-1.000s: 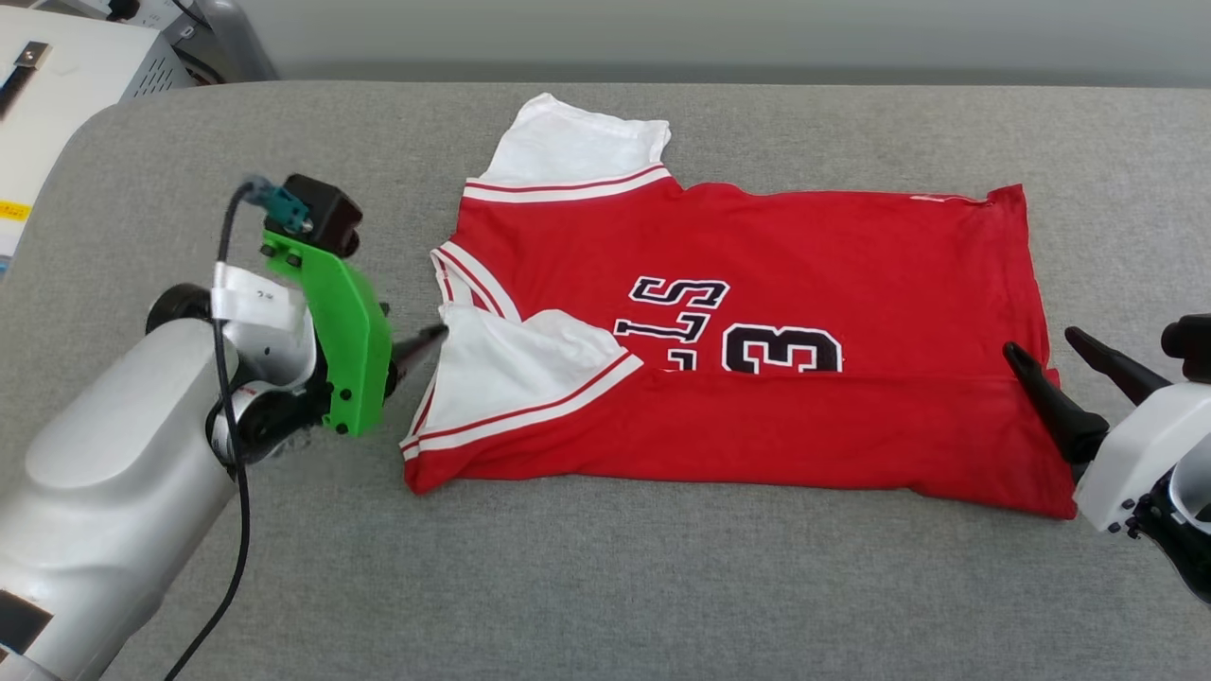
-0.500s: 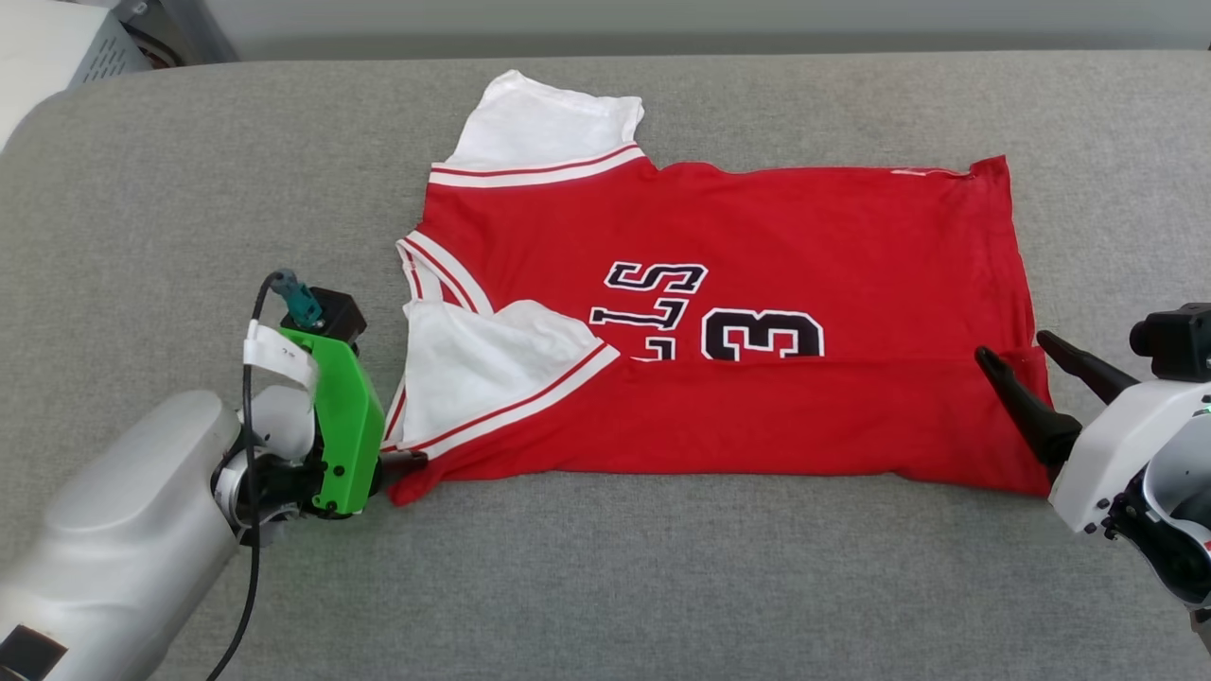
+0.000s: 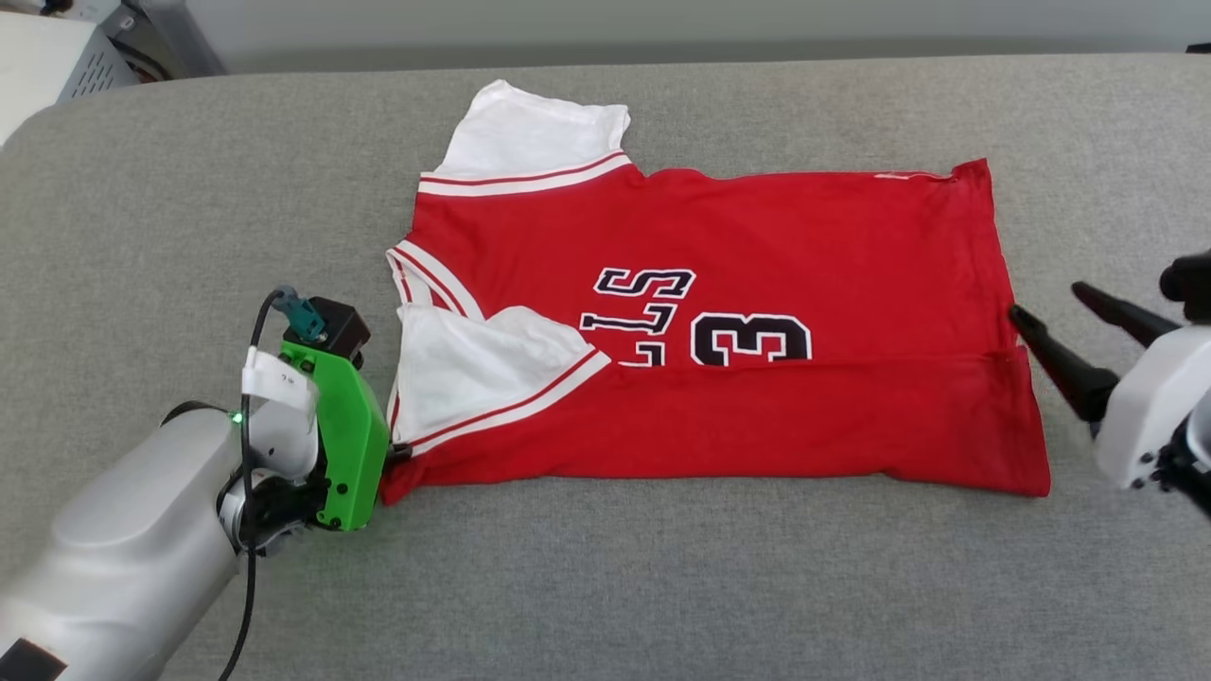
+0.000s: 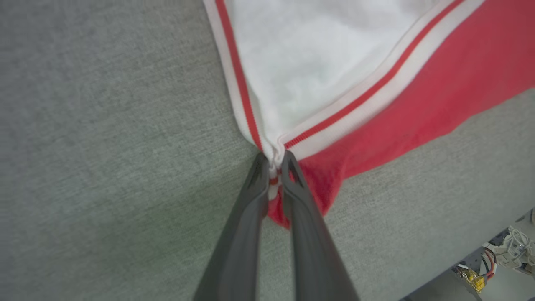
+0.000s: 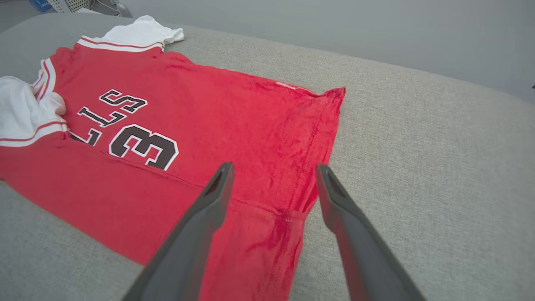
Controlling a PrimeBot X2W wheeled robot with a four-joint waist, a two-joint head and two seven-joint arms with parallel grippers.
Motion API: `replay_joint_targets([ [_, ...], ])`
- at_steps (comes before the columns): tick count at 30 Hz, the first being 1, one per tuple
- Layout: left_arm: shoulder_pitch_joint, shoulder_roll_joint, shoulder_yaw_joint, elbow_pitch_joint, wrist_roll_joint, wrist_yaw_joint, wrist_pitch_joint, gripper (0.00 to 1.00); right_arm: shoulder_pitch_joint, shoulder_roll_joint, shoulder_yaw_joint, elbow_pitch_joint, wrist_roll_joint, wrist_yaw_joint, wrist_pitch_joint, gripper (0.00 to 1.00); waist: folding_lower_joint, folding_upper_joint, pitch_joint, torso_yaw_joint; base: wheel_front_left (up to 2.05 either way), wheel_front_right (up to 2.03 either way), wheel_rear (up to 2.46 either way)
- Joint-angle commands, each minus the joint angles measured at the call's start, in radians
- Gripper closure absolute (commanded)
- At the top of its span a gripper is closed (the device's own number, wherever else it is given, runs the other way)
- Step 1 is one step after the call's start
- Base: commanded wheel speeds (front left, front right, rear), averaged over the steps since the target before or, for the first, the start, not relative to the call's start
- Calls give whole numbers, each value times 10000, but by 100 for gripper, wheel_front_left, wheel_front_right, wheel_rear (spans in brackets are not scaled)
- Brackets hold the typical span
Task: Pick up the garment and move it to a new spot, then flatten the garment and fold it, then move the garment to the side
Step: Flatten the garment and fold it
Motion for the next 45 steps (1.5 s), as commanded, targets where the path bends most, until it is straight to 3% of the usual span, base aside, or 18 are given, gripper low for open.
replay_joint_targets([
  [1, 199, 115, -83, -106, 169, -20, -167, 100, -242, -243, 36, -121, 80, -9, 371, 0, 0, 0, -119, 34, 0, 0, 0],
  [8, 192, 743, -179, -945, 403, -20, -808, 100, -479, -1475, 578, -349, 1224, -9, 3731, 0, 0, 0, -255, 136, 0, 0, 0],
  [12, 171, 816, -233, -1170, 481, -20, -935, 100, -447, -1575, 809, -55, 1438, -9, 4737, 0, 0, 0, -97, 236, 0, 0, 0],
  [23, -87, 620, -460, -1205, 772, -21, -1232, 100, 42, 204, 1241, 2286, 1254, -9, 4223, 0, 0, 0, 396, 480, 0, 0, 0],
  [27, -24, 583, -559, -1095, 750, -21, -1363, 100, 251, 557, 1626, 2824, 1312, -9, 3873, 0, 0, 0, 327, 470, 0, 0, 0],
  [28, 27, 582, -577, -1057, 721, -21, -1402, 100, 240, 580, 1683, 2861, 1339, -9, 3727, 64, 0, 0, 275, 443, 0, 0, 0],
  [29, 93, 587, -611, -1018, 687, -21, -1435, 100, 199, 556, 1722, 2877, 1338, -9, 3494, 100, 0, 0, 208, 414, 0, 0, 0],
  [36, 564, 772, -606, -973, 414, -21, -1918, 100, 24, 11, 1789, 2279, 1445, -9, 2382, 100, 0, 0, -503, 241, 0, 0, 0],
  [45, 1412, 1719, -571, -2322, 121, 251, -2082, 100, 1212, -1109, 1307, 320, 1779, -9, 2258, 100, 0, 0, -1174, 275, 0, 0, 0],
])
